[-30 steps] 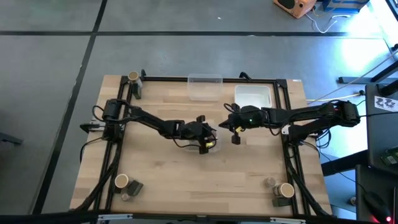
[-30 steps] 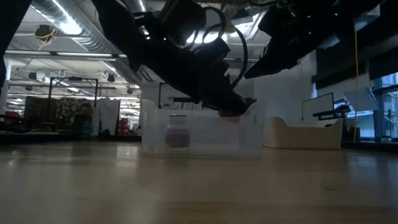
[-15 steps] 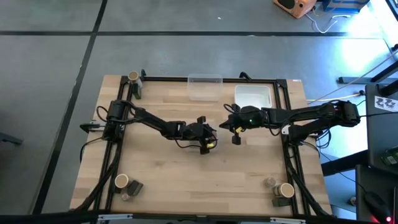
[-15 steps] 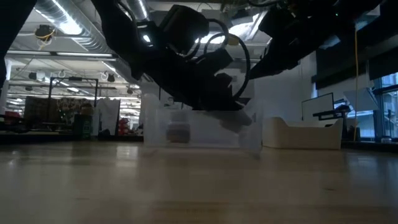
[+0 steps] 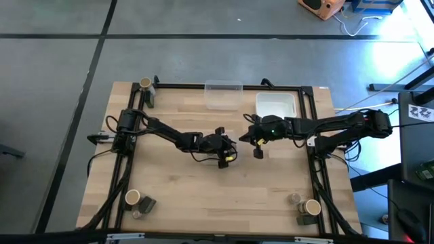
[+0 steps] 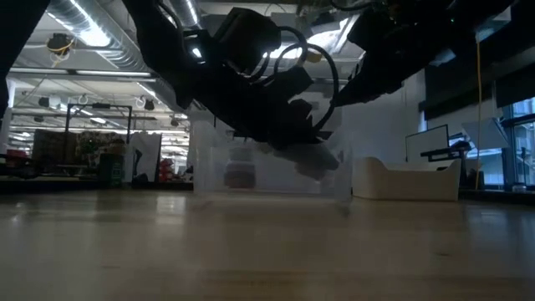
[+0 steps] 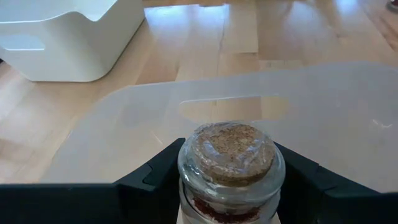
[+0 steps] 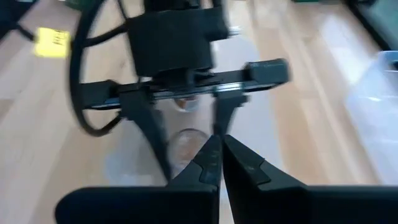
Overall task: Sort spices by type
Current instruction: Put the top left transparent seasoning bottle into the bottom transparent bin
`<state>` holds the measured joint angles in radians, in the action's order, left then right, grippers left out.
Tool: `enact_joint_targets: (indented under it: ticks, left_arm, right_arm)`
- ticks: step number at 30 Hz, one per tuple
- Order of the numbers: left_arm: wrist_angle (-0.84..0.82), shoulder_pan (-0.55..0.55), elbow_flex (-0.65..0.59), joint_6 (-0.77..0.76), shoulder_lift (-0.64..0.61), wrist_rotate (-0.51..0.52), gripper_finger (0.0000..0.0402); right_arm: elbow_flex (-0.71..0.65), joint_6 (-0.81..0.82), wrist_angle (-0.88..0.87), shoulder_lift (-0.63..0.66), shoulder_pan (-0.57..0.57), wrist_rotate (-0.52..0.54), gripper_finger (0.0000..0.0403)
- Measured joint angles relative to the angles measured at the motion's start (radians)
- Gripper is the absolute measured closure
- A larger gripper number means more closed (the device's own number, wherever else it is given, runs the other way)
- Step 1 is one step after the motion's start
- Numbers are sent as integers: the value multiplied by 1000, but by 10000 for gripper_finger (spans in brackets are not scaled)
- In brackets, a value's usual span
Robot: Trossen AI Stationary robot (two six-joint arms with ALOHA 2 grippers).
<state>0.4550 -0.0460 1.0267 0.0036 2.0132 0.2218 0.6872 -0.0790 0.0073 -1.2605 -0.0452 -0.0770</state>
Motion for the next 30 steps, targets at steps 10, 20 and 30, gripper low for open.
enact_joint_targets:
  ticks: [10,20,30]
  left_arm:
    - [0,0,-1,4,0,0,218]
    - [-3,0,-2,7,0,0,218]
    - [-14,0,-6,-21,5,-8,218]
  right_arm:
    - [-1,27,65,-140,0,-83,386]
    - [-1,33,186,-235,0,-91,386]
    - [2,35,201,-287,0,-54,386]
